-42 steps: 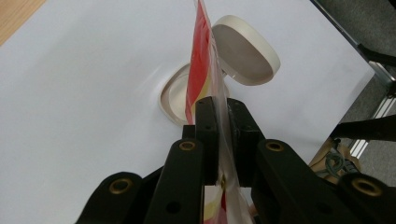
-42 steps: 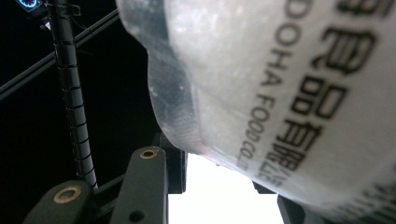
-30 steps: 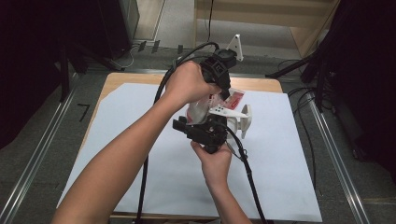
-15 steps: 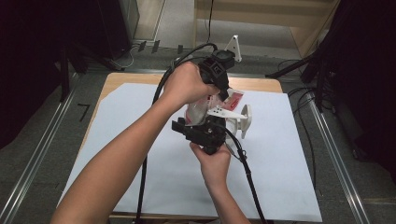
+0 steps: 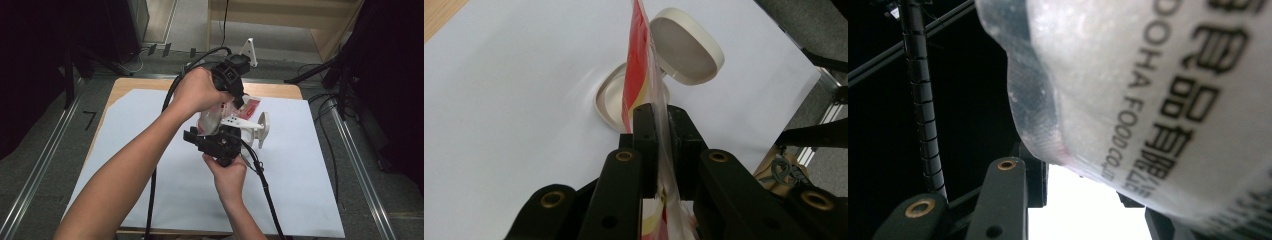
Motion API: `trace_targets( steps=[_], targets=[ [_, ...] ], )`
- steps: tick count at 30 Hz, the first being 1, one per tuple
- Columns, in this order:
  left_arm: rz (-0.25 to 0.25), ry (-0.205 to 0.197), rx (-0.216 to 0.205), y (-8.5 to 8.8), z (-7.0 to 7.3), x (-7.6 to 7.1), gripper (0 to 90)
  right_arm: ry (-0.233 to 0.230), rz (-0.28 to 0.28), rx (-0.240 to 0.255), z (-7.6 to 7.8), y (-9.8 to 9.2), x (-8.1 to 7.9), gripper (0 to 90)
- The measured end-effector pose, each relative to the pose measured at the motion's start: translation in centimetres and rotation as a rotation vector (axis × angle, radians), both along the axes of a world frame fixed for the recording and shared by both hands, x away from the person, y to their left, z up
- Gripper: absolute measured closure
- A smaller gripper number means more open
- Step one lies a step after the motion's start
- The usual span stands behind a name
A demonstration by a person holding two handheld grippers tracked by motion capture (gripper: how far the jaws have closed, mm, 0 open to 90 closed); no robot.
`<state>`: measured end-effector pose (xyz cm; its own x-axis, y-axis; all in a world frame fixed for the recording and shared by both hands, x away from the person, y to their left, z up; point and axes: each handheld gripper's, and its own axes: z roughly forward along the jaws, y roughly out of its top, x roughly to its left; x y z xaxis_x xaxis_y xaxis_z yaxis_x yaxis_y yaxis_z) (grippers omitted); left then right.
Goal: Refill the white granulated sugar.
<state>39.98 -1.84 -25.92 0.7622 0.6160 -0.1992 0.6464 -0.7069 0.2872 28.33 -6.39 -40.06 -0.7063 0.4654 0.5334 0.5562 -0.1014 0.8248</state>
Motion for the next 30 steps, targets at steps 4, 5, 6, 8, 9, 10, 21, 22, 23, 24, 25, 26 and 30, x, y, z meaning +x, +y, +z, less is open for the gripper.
trace_targets(
  steps=[4, 5, 6, 8, 9, 10, 21, 22, 23, 24, 25, 26, 30],
  targets=[
    [-0.014, 0.004, -0.006, 0.5, 0.0, -0.1, 85.3, -0.003, 0.009, -0.006, -0.2, 0.1, -0.1, 64.0],
    [-0.011, -0.001, -0.013, 0.5, -0.1, -0.2, 85.2, -0.001, 0.012, -0.004, -0.2, 0.1, -0.1, 63.9],
    [-0.014, 0.003, -0.017, 0.7, 0.0, -0.2, 85.2, -0.005, 0.013, -0.005, -0.3, 0.1, -0.1, 63.7],
    [-0.014, 0.003, -0.029, 1.0, -0.1, -0.2, 85.1, -0.007, 0.019, -0.005, -0.4, 0.1, -0.2, 63.5],
    [-0.010, 0.006, -0.033, 1.1, -0.1, -0.3, 85.1, -0.009, 0.021, -0.006, -0.4, 0.1, -0.3, 63.5],
    [-0.007, 0.000, -0.039, 1.2, -0.2, -0.3, 85.1, -0.013, 0.022, -0.011, -0.4, 0.2, -0.3, 63.5],
    [-0.027, -0.018, -0.066, 2.4, -0.4, -0.9, 84.9, -0.037, 0.027, -0.061, -0.8, 0.8, -0.6, 62.2],
    [-0.025, -0.016, -0.068, 2.5, -0.4, -0.9, 84.9, -0.037, 0.029, -0.060, -0.8, 0.8, -0.6, 61.9],
    [-0.027, -0.015, -0.067, 2.6, -0.4, -0.9, 84.9, -0.034, 0.030, -0.062, -0.9, 0.9, -0.7, 61.4],
    [-0.025, -0.019, -0.069, 2.7, -0.4, -1.0, 84.9, -0.033, 0.029, -0.064, -1.0, 1.0, -0.7, 61.4],
    [-0.031, -0.016, -0.068, 2.8, -0.4, -1.0, 84.8, -0.035, 0.032, -0.068, -1.0, 1.0, -0.8, 61.7],
    [-0.032, -0.024, -0.075, 2.9, -0.5, -1.1, 84.8, -0.038, 0.031, -0.069, -1.1, 1.1, -0.8, 61.9],
    [-0.034, -0.031, -0.080, 3.3, -0.5, -1.5, 84.7, -0.037, 0.033, -0.075, -1.3, 1.2, -0.9, 62.4]
  ],
)
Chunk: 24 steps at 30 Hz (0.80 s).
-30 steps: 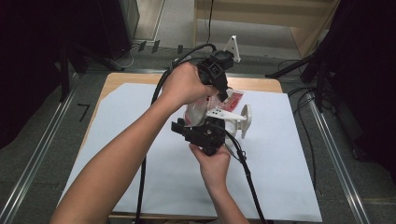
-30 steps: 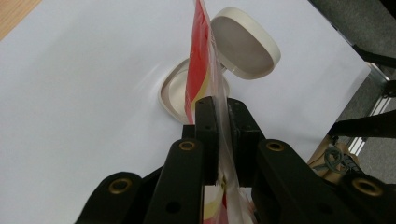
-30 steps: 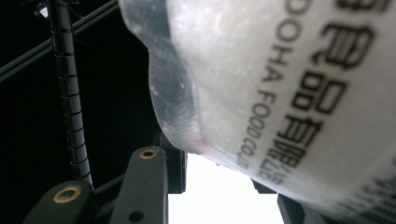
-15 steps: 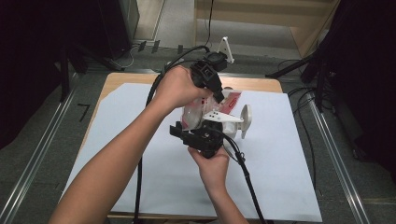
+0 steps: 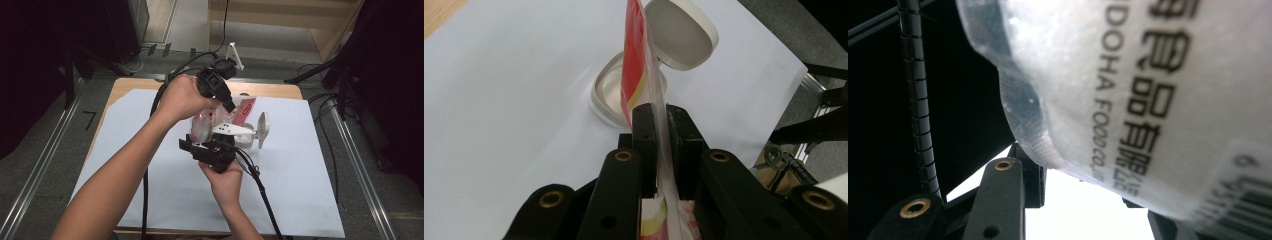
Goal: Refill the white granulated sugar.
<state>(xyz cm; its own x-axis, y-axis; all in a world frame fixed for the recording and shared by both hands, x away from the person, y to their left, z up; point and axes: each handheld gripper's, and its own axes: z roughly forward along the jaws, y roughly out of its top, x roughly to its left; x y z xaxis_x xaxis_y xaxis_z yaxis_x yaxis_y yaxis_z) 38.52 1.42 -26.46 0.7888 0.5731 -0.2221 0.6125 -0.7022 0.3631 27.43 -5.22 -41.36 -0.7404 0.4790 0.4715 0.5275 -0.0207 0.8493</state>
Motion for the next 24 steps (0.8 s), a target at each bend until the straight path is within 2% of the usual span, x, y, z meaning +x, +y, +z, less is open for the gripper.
trace_targets(
  steps=[8, 19, 24],
  targets=[
    [-0.018, -0.005, -0.015, 1.1, -0.2, -0.7, 84.7, 0.000, 0.006, -0.025, -0.7, 0.5, -0.3, 62.1],
    [-0.004, 0.007, -0.061, 2.8, -0.9, -0.9, 85.0, -0.004, 0.022, -0.049, -1.6, 1.0, -0.5, 62.1],
    [-0.009, 0.005, -0.074, 3.2, -1.0, -1.1, 85.0, -0.027, 0.026, -0.061, -1.9, 1.1, -0.6, 62.1]
  ],
)
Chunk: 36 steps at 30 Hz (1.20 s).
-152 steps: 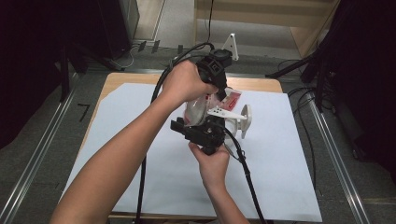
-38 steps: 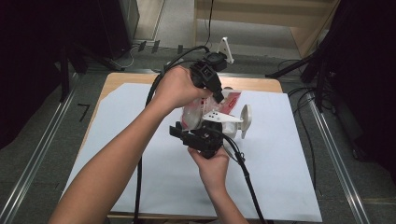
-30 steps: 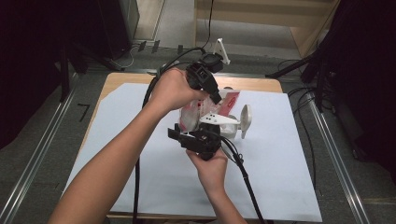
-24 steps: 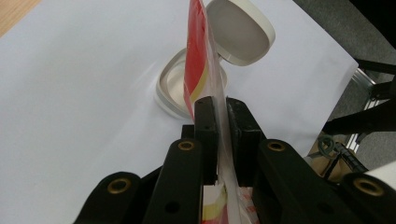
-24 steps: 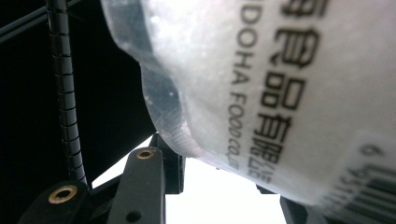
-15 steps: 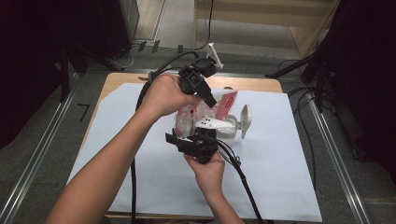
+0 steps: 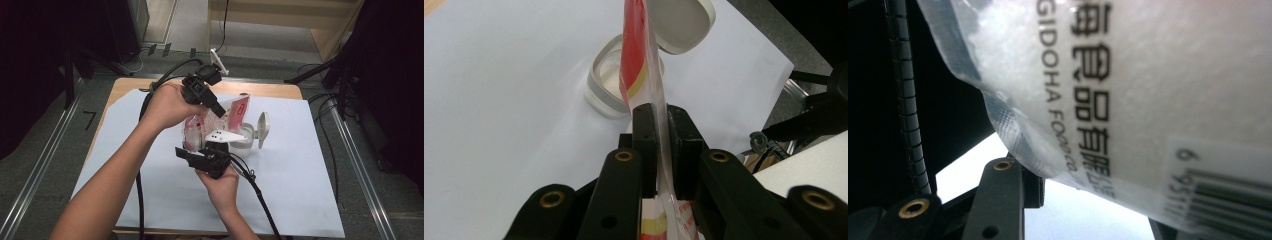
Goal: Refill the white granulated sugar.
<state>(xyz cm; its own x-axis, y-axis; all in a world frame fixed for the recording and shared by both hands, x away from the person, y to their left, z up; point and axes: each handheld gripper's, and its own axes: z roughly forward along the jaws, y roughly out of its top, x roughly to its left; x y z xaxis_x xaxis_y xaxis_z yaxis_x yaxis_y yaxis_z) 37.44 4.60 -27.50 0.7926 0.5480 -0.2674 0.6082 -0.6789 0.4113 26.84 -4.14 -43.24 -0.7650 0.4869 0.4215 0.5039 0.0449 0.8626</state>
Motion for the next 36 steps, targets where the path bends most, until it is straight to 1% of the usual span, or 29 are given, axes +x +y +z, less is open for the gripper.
trace_targets(
  steps=[7, 9, 10, 12, 13, 15, 16, 17, 18, 21, 22, 23, 24, 25, 26, 28, 29, 30, 33, 36],
  targets=[
    [-0.003, -0.006, -0.016, 0.8, -0.3, -0.3, 85.0, -0.030, 0.001, -0.043, -0.4, 0.3, -0.2, 62.2],
    [-0.001, -0.010, -0.019, 1.0, -0.5, -0.5, 84.9, -0.027, 0.005, -0.051, -0.5, 0.4, -0.3, 62.2],
    [0.002, -0.005, -0.021, 1.2, -0.5, -0.6, 85.0, -0.027, 0.009, -0.057, -0.6, 0.4, -0.3, 62.2],
    [-0.001, -0.008, -0.021, 1.5, -0.7, -0.7, 84.9, -0.014, 0.011, -0.069, -0.7, 0.5, -0.3, 61.8],
    [0.008, -0.005, -0.031, 1.5, -0.7, -0.8, 84.9, -0.004, 0.014, -0.072, -0.7, 0.5, -0.3, 61.8],
    [0.004, -0.010, -0.025, 1.8, -0.8, -0.9, 84.9, -0.003, 0.014, -0.084, -0.8, 0.6, -0.4, 61.8],
    [0.002, -0.006, -0.027, 1.8, -0.9, -1.0, 84.9, -0.001, 0.015, -0.086, -0.9, 0.6, -0.4, 61.7],
    [-0.001, -0.011, -0.027, 1.9, -0.9, -1.1, 84.9, -0.008, 0.014, -0.086, -1.0, 0.6, -0.5, 61.7],
    [0.010, -0.009, -0.038, 1.9, -1.0, -1.3, 84.8, -0.010, 0.014, -0.089, -1.1, 0.6, -0.5, 61.6],
    [0.010, -0.011, -0.044, 2.1, -1.2, -1.5, 84.7, -0.013, 0.017, -0.088, -1.3, 0.6, -0.6, 61.6],
    [-0.001, -0.010, -0.045, 2.3, -1.2, -1.4, 84.6, -0.016, 0.018, -0.085, -1.4, 0.6, -0.6, 61.5],
    [-0.001, -0.008, -0.048, 2.3, -1.3, -1.4, 84.7, -0.019, 0.020, -0.086, -1.5, 0.6, -0.6, 61.5],
    [0.006, -0.011, -0.052, 2.5, -1.4, -1.5, 84.6, -0.020, 0.020, -0.085, -1.6, 0.6, -0.6, 61.5],
    [0.008, -0.006, -0.058, 2.5, -1.4, -1.5, 84.6, -0.024, 0.020, -0.087, -1.7, 0.7, -0.7, 61.5],
    [0.011, -0.014, -0.060, 2.6, -1.6, -1.6, 84.7, -0.027, 0.021, -0.090, -1.7, 0.7, -0.7, 61.5],
    [0.018, -0.009, -0.065, 2.8, -1.7, -1.7, 84.7, -0.029, 0.024, -0.096, -1.9, 0.7, -0.7, 61.5],
    [0.023, -0.010, -0.075, 2.9, -1.8, -1.8, 84.6, -0.031, 0.028, -0.098, -2.0, 0.7, -0.7, 61.6],
    [0.015, -0.005, -0.069, 3.0, -1.8, -1.8, 84.6, -0.026, 0.030, -0.099, -2.1, 0.7, -0.7, 61.5],
    [0.034, 0.001, -0.097, 3.4, -2.3, -1.9, 84.6, -0.020, 0.041, -0.107, -2.4, 0.7, -0.7, 61.4],
    [0.041, 0.011, -0.097, 4.0, -2.5, -2.0, 85.3, -0.018, 0.041, -0.117, -2.6, 0.8, -0.8, 61.4]
  ],
)
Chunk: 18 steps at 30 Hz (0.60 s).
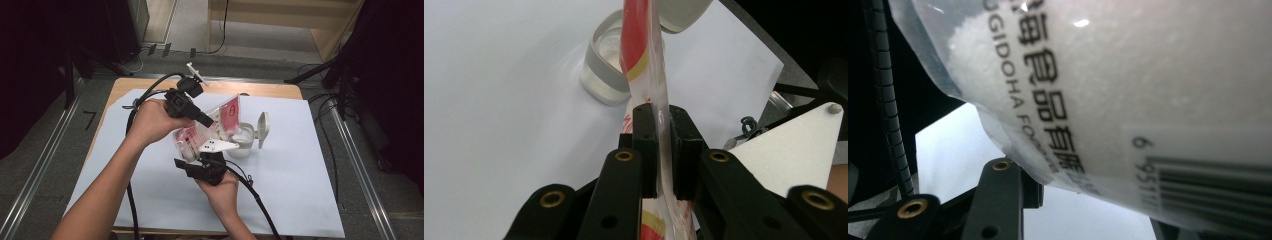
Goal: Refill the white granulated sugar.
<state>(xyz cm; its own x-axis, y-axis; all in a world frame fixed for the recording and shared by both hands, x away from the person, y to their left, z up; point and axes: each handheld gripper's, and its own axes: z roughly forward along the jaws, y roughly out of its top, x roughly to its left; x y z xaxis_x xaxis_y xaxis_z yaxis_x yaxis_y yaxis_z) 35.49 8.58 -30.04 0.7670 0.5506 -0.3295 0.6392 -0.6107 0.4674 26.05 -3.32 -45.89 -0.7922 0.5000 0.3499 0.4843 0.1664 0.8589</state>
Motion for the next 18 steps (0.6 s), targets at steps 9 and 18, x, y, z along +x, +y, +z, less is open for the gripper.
trace_targets(
  steps=[9, 18],
  targets=[
    [0.001, 0.014, -0.042, 1.2, -1.0, -0.2, 86.6, -0.012, 0.009, -0.036, -0.6, 0.5, -0.1, 61.1],
    [0.022, -0.006, -0.086, 2.4, -1.2, -0.5, 86.9, 0.010, -0.005, -0.024, -1.0, 0.3, 0.0, 61.2]
  ],
)
